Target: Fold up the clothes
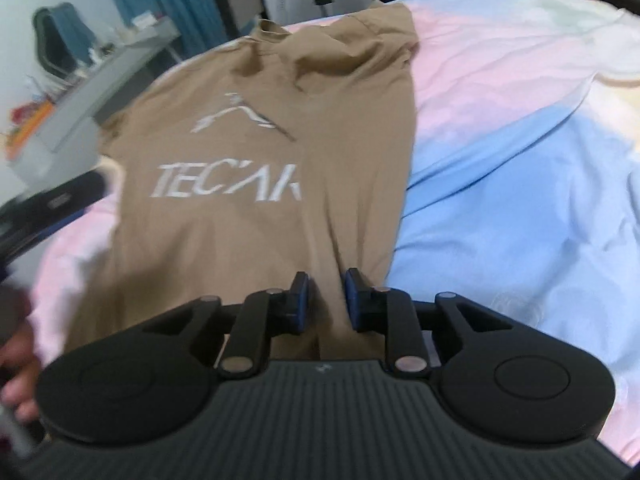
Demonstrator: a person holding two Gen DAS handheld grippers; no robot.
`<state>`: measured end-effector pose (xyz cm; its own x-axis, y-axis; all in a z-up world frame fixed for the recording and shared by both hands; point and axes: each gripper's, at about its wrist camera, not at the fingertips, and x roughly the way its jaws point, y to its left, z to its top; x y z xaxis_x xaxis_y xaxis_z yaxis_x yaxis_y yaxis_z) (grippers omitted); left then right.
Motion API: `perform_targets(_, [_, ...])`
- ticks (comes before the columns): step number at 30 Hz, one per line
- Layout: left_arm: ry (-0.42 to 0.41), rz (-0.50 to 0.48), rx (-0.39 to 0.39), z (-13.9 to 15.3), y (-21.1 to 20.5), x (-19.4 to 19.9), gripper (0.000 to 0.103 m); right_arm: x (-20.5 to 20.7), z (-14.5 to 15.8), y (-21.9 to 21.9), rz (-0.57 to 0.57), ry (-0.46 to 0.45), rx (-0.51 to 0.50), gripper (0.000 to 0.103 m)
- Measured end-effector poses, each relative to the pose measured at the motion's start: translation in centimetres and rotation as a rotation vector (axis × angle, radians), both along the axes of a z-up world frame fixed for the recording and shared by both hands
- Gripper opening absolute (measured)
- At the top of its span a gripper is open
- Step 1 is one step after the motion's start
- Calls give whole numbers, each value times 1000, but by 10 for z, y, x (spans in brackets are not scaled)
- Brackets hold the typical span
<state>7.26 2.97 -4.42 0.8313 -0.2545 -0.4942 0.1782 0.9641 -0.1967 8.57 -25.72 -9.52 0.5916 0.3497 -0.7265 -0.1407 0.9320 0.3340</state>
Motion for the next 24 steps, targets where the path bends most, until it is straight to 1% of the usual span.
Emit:
perform_targets(2, [-7,-61,75,4,-19,25,76,-2,0,-5,9,-9,16,22])
perform_targets(4, [-29,-142,173,4,-41,57,72,0,2,-13,3,-15,54,24])
perform_targets(7, [-37,-264,306,-3,-70,110,72,1,9,-31,-15,-36,159,25])
perform_targets(10, [-7,-371,417,-18,-90,157,68,6,6,-50,-48,-34,242,25])
perform_targets(13, [36,-433,509,-38,-101,196,68,14,-1,-65,-92,-12,308,25])
perform_targets(15, [78,-478,553,-53,-106,214,68,21,-8,-72,-114,5,343,25])
perform_targets(17, [115,-542,590,-64,-112,229,72,27,-14,-71,-112,20,348,25])
perform_targets(19, [131,-577,583,-68,-113,238,73,32,-19,-66,-93,37,340,25])
perform_targets(21, [141,-615,568,-69,-111,242,66,36,-23,-61,-79,44,328,25])
perform_targets(23, [168,-646,555,-69,-108,243,44,38,-24,-58,-74,44,318,25])
perform_targets(24, [182,-657,544,-68,-106,242,38,39,-24,-57,-75,43,318,25])
